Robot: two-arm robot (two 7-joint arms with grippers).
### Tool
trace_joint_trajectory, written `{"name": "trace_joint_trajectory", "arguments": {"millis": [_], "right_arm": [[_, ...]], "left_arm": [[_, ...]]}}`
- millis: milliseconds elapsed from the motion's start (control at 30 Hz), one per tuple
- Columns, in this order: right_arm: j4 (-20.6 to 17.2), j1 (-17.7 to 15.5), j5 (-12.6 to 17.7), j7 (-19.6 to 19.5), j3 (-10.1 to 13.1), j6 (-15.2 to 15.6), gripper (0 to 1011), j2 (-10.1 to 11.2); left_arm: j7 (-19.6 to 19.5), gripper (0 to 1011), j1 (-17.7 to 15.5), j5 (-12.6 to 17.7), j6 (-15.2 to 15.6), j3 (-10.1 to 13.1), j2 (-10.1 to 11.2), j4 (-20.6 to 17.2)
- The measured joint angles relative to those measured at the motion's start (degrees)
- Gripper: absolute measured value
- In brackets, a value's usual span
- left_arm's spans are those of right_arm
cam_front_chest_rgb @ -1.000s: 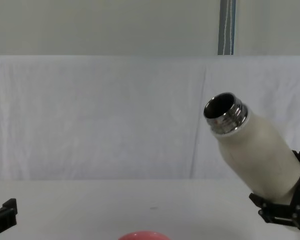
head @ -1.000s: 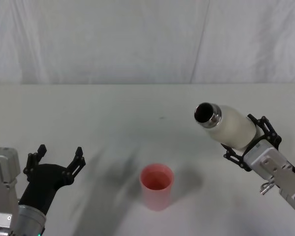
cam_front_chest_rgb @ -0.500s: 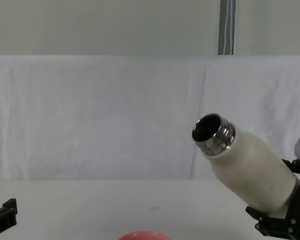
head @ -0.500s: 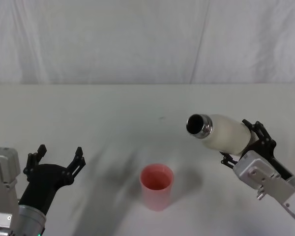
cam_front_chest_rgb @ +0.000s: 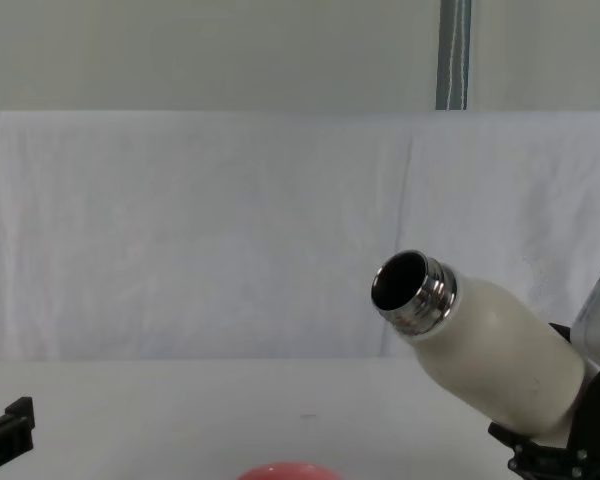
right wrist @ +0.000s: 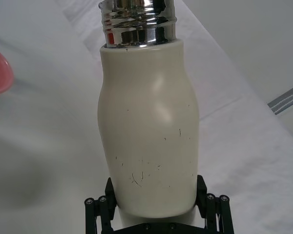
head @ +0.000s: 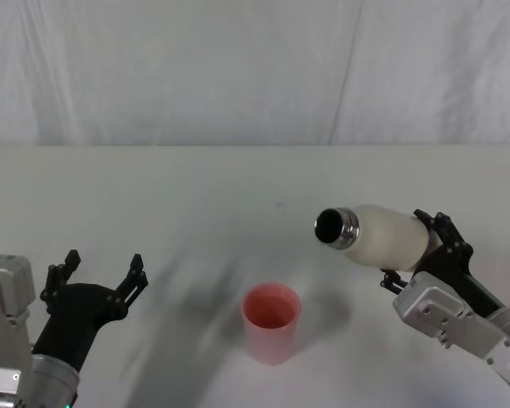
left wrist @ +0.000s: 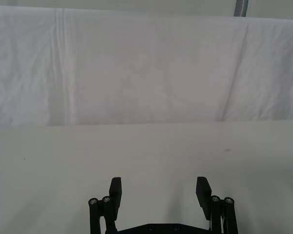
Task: Grasp the thermos with one hand and pour water into the cup lid.
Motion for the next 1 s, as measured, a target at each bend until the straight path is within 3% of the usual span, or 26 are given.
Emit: {"name": "trace_joint_trajectory", "arguments": {"millis": [533, 800, 1000], "right_arm": [[1.01, 1.22, -2.02, -0.04, -1.54, -0.58, 961, 0.14], [1.73, 2.43, -6.54, -1.61, -3.53, -1.08, 961, 1.21], [1.91, 2.87, -7.95, -2.20, -4.22, -1.22, 961, 1.66]], "left_arm": [[0.00, 1001, 0.00, 0.00, 0.00, 0.00, 0.00, 0.00], [0.00, 1001, 0.00, 0.00, 0.00, 0.00, 0.00, 0.00], [0.00, 1001, 0.00, 0.00, 0.00, 0.00, 0.00, 0.00]]}}
